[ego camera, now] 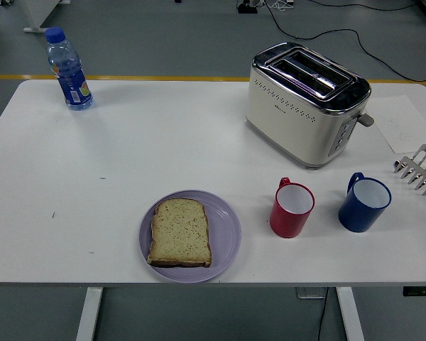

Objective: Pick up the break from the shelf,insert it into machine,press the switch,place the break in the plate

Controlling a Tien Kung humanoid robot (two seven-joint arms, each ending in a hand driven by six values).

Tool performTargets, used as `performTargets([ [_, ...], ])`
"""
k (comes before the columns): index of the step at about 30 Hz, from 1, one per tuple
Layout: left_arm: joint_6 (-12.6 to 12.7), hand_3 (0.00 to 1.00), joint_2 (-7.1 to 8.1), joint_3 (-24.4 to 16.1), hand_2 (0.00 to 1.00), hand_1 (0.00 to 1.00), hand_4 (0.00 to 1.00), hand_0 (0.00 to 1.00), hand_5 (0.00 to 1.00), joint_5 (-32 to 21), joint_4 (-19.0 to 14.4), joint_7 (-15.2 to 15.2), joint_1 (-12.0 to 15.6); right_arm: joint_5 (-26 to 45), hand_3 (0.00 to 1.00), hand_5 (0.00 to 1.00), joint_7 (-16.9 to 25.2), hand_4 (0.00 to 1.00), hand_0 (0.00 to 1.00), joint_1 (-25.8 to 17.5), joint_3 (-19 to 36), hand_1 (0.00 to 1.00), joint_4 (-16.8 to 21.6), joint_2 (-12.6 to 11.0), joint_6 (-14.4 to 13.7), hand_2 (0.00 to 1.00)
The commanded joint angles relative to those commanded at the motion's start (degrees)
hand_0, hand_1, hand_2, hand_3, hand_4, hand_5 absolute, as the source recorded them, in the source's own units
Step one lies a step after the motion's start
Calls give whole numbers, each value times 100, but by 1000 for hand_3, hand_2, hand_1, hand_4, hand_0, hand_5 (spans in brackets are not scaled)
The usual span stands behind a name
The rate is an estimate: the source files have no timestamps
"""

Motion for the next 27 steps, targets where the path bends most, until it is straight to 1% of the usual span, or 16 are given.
performTargets([
  [19,4,565,0,47,687,699,278,689,830,-54,0,-15,-31,91,596,345,8,461,714,45,41,651,-36,28,-13,658],
  [27,4,563,6,88,687,698,280,689,832,-99,0,-31,-97,84,596,344,4,458,713,68,74,650,-41,40,-5,657],
])
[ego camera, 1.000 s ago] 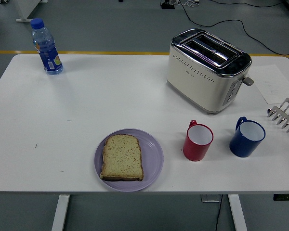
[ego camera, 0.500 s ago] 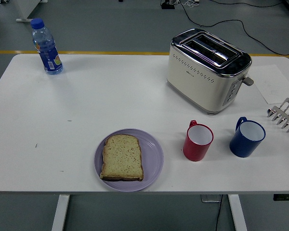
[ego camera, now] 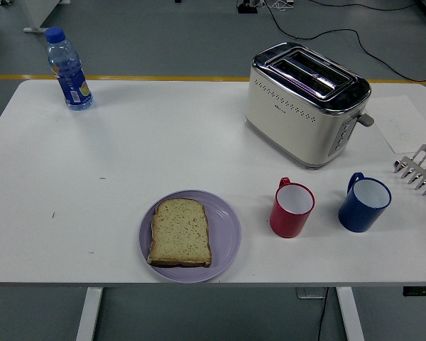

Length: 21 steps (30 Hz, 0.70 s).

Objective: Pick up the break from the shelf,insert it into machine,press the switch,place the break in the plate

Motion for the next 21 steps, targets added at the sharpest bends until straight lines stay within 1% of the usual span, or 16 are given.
performTargets([
  [21,-22,564,2,-46,688,698,282,689,835,127,0,21,28,13,594,342,-5,455,711,-13,-27,648,-24,34,3,656],
])
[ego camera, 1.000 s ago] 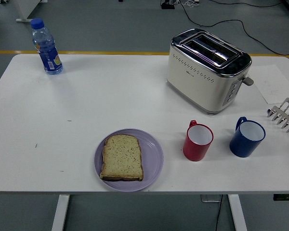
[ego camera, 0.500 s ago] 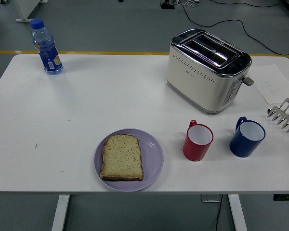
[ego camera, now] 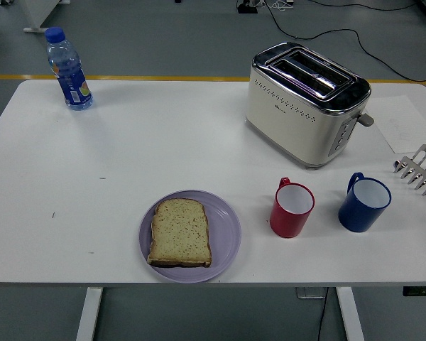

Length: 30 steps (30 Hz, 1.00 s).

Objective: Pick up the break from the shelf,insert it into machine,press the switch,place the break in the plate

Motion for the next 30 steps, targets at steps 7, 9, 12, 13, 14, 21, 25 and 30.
performTargets([
  [7,-9,564,0,-30,688,698,281,689,835,61,0,7,27,12,594,342,-1,455,710,-18,-2,648,6,3,-2,654],
  [9,-9,564,1,-23,688,698,281,689,835,49,0,3,32,21,594,342,2,455,710,-22,-3,648,8,3,-3,654],
  [12,-6,564,2,0,687,697,280,689,836,6,0,-6,27,23,592,342,0,454,710,-14,-5,648,7,9,4,653],
  [13,-5,564,2,2,687,697,280,689,836,-2,0,-8,25,24,592,342,-1,454,710,-12,-5,648,7,11,5,653],
  [14,-5,564,2,3,687,697,280,689,836,-5,0,-9,24,24,592,342,-1,454,710,-11,-6,648,7,11,6,653],
  [21,11,564,-2,21,687,698,281,689,835,-62,0,-24,-18,35,593,342,1,454,710,19,17,647,22,12,14,652],
  [25,10,564,4,45,687,699,279,688,833,-84,0,-30,-40,40,592,342,3,454,710,29,37,644,21,20,20,652],
  [30,11,564,7,42,687,699,281,688,836,-83,0,-32,-66,50,592,343,24,454,707,47,57,646,27,20,23,651],
])
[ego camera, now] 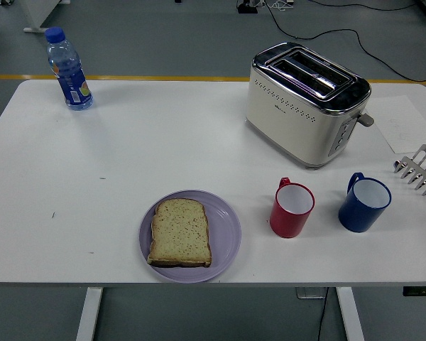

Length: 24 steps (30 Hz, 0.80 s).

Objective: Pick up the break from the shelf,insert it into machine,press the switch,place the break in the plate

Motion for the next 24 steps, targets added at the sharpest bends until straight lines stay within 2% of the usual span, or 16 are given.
performTargets([
  [24,-5,563,6,18,686,697,281,688,836,-15,0,1,-6,30,592,348,21,453,704,3,23,638,-6,8,12,649],
])
